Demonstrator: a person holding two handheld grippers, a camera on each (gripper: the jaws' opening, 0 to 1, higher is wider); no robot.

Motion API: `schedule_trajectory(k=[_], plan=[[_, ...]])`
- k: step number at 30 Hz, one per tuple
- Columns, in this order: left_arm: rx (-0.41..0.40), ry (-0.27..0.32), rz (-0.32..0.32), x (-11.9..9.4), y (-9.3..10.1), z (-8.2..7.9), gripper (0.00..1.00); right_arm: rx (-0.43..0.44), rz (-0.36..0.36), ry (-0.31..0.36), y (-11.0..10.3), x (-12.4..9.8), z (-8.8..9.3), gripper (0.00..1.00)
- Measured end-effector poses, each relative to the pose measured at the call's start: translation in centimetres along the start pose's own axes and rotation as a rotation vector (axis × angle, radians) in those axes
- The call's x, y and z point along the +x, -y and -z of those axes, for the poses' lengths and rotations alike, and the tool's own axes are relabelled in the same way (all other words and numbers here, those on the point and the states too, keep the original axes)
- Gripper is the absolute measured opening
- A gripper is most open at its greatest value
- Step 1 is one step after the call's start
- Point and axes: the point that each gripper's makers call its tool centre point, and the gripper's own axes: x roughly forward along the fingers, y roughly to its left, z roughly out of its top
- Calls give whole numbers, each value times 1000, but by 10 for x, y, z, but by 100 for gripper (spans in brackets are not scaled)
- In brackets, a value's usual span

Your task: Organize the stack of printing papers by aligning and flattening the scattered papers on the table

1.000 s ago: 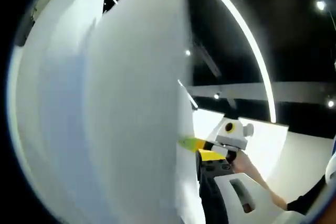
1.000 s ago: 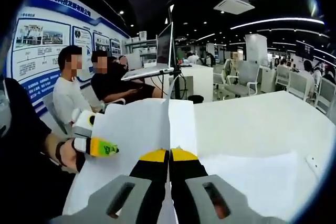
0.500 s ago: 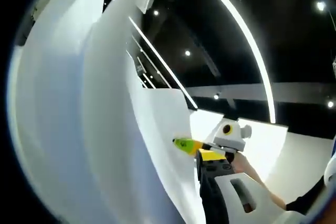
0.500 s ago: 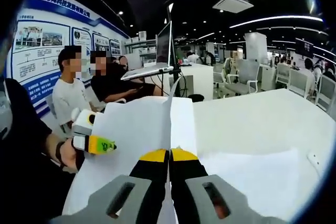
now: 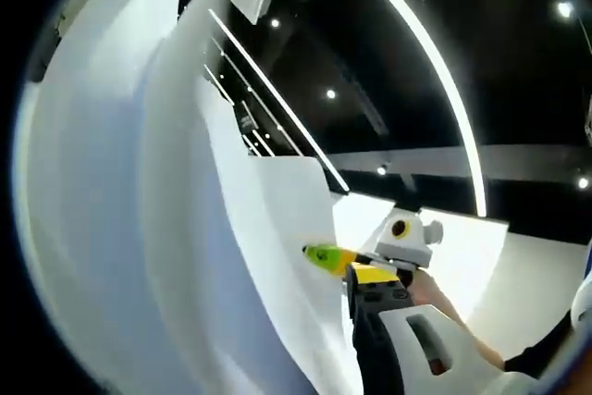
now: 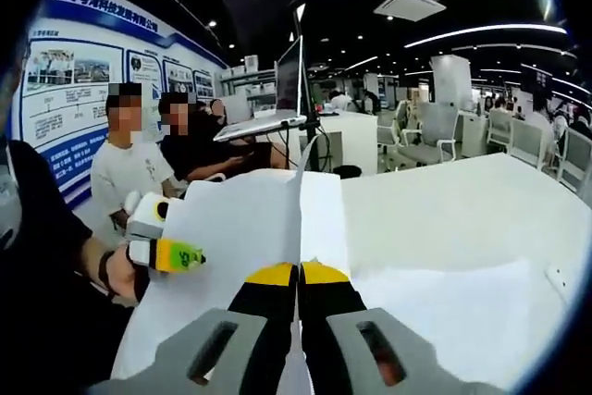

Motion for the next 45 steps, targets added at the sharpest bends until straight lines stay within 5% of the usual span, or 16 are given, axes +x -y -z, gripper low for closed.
schedule_trajectory(k=[15, 19, 24, 45], plan=[[3, 5, 3, -1, 0, -1, 29, -11, -2, 7, -7, -2, -5, 0], [3, 7, -1, -1, -1, -2, 26, -10, -2, 10, -10, -2, -6, 0], [27, 23, -16, -3, -4, -4, 10, -10, -2, 15, -13, 0, -7, 0], [12, 28, 9, -4, 1, -6, 6, -5, 7, 4, -15, -3, -5, 0]])
